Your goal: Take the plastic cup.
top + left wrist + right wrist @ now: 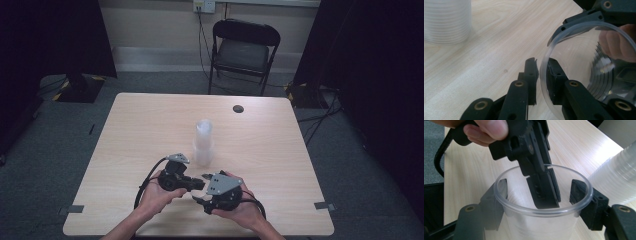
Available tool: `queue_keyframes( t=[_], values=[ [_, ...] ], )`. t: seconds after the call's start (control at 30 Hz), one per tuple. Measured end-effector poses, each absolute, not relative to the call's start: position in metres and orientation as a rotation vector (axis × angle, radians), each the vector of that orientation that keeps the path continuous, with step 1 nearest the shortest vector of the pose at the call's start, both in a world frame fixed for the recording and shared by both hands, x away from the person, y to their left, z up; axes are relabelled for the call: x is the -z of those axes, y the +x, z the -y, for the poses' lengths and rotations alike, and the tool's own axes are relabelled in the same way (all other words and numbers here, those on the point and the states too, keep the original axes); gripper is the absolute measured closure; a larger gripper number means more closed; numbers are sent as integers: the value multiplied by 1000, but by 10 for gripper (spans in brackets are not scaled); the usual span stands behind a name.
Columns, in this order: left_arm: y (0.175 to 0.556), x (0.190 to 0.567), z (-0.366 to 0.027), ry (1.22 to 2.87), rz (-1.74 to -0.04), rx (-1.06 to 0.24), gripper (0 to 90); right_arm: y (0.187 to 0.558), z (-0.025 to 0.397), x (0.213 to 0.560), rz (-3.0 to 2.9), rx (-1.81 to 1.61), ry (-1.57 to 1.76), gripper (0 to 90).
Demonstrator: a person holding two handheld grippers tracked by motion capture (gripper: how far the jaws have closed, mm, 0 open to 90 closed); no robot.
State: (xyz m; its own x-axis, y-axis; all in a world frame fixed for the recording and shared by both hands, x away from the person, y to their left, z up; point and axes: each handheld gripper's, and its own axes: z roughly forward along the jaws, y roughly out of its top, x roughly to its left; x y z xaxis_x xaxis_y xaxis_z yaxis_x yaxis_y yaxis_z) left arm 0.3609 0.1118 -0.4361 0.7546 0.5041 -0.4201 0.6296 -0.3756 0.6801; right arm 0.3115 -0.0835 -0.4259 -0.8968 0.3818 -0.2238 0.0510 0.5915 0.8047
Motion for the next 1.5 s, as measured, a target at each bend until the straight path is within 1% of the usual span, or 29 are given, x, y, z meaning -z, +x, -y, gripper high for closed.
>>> queue_keyframes(
  t=[0.13,0.43,0.53,0.6,0.73,0.83,0.9,0.93,0.97,1.0,1.03,1.1,1.17,1.23,1.33,1.5],
  values=[
    [360,436,-113,2037,-850,158,776,314,84,427,-2458,-1201,377,307],
    [360,435,-117,2007,-847,120,772,315,85,427,-2457,-1189,395,308],
    [359,435,-120,1967,-856,93,745,316,86,427,-2455,-1182,416,308],
    [359,436,-120,1957,-857,90,727,317,88,427,-2453,-1187,429,310],
    [359,435,-122,1947,-840,42,694,318,88,426,-2449,-1191,444,310],
    [358,434,-124,1931,-842,49,648,320,90,425,-2446,-1201,468,310],
    [358,434,-126,1913,-842,30,610,322,91,424,-2441,-1214,487,310],
    [358,433,-127,1904,-837,32,610,323,92,424,-2441,-1214,492,310],
    [357,431,-128,1886,-829,9,606,323,93,424,-2435,-1214,502,310],
    [356,429,-129,1853,-803,-44,587,324,94,424,-2432,-1213,512,310],
    [355,427,-130,1838,-788,-84,541,325,96,423,-2425,-1215,526,310],
    [355,425,-131,1815,-782,-108,505,326,99,423,-2415,-1220,553,310],
    [355,424,-132,1800,-790,-161,424,327,102,422,-2411,-1224,574,310],
    [356,425,-133,1806,-810,-194,399,328,105,421,-2406,-1219,589,310],
    [356,426,-134,1816,-839,-220,334,329,109,421,-2399,-1235,615,309],
    [355,425,-138,1806,-849,-255,297,335,116,422,-2385,-1245,672,306]
  ],
)
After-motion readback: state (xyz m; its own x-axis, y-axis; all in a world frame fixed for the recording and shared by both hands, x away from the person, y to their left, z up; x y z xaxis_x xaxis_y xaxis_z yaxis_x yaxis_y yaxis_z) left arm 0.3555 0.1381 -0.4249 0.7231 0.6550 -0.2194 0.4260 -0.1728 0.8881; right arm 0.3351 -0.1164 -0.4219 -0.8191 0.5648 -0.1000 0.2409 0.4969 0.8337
